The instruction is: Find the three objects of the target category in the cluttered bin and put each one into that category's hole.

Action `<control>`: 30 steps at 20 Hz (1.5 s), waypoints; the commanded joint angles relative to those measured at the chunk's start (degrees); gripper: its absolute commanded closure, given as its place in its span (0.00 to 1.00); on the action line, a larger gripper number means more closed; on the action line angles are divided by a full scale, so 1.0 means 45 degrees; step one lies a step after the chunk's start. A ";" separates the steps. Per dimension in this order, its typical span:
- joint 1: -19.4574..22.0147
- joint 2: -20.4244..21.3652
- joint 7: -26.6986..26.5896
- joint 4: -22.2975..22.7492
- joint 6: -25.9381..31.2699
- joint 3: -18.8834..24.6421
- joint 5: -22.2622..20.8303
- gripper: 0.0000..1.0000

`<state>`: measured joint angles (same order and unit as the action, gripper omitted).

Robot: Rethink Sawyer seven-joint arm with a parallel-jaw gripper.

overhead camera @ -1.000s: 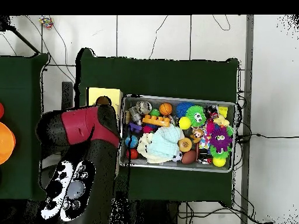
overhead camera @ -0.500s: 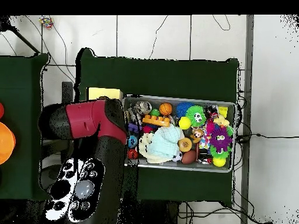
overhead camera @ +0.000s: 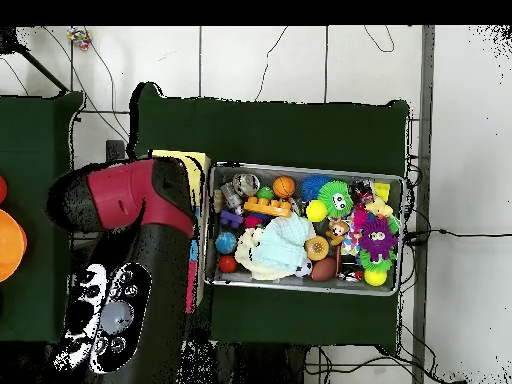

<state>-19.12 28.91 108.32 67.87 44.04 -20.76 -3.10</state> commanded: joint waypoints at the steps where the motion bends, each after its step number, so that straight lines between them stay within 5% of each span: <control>1: -0.0161 -0.0763 0.1548 -0.0585 0.2053 0.0446 -0.0176 1.00; 14: 0.0749 -0.0920 0.1048 0.0371 0.0804 0.1412 0.0274 1.00; 30: 0.0083 -0.1206 0.1282 -0.0427 0.1643 0.0414 -0.0517 1.00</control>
<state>-17.95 26.05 108.32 65.40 46.18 -20.81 -3.00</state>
